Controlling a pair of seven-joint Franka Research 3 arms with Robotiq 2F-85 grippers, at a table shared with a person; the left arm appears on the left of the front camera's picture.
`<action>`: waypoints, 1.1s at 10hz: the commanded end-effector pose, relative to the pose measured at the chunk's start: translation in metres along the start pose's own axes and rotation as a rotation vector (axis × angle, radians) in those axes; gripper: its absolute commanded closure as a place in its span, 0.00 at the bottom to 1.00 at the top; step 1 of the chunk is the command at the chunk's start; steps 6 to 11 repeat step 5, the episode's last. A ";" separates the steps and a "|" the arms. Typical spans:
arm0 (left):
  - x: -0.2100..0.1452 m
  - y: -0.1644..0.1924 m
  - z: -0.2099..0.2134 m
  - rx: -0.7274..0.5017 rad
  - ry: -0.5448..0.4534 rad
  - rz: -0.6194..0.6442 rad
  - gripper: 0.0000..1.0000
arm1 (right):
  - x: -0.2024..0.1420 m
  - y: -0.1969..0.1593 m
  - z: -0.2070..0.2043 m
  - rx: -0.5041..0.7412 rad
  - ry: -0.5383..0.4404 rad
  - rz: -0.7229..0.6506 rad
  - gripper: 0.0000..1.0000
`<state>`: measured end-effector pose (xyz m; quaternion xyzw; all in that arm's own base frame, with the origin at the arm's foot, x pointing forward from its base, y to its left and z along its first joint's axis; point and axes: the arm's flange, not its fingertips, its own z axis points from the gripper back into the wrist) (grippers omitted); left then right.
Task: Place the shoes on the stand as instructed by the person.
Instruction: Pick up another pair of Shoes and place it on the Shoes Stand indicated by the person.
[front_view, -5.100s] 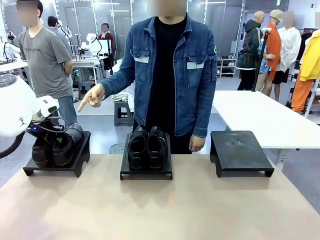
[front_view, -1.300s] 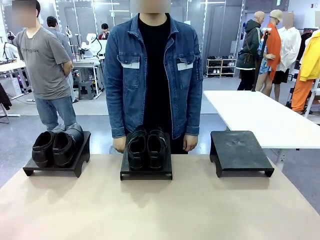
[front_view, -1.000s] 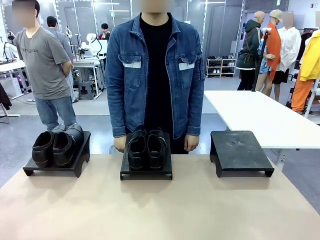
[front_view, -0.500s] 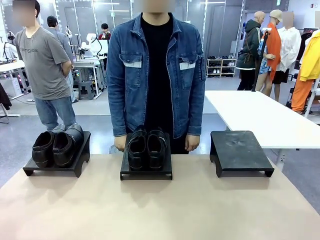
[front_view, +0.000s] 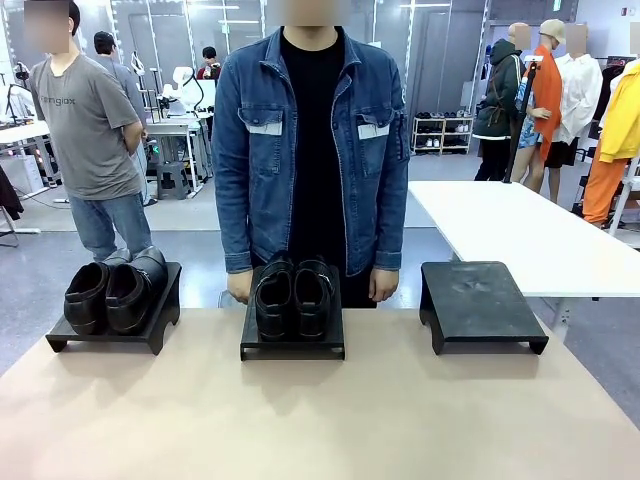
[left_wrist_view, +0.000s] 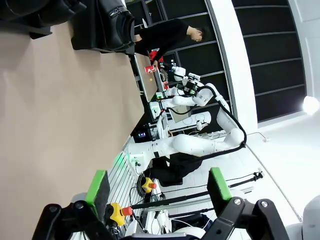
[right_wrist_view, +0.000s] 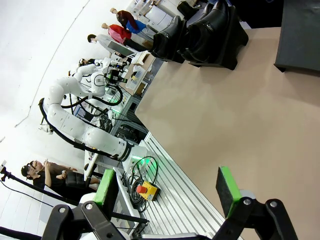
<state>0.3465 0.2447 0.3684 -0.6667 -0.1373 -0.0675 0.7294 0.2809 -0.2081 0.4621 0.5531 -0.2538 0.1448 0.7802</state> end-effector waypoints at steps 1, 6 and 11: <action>-0.002 0.000 0.000 0.003 0.004 -0.006 0.00 | 0.001 0.001 0.001 0.012 -0.015 0.021 0.00; -0.002 0.000 0.000 0.003 0.004 -0.006 0.00 | 0.001 0.001 0.001 0.012 -0.015 0.021 0.00; -0.002 0.000 0.000 0.003 0.004 -0.006 0.00 | 0.001 0.001 0.001 0.012 -0.015 0.021 0.00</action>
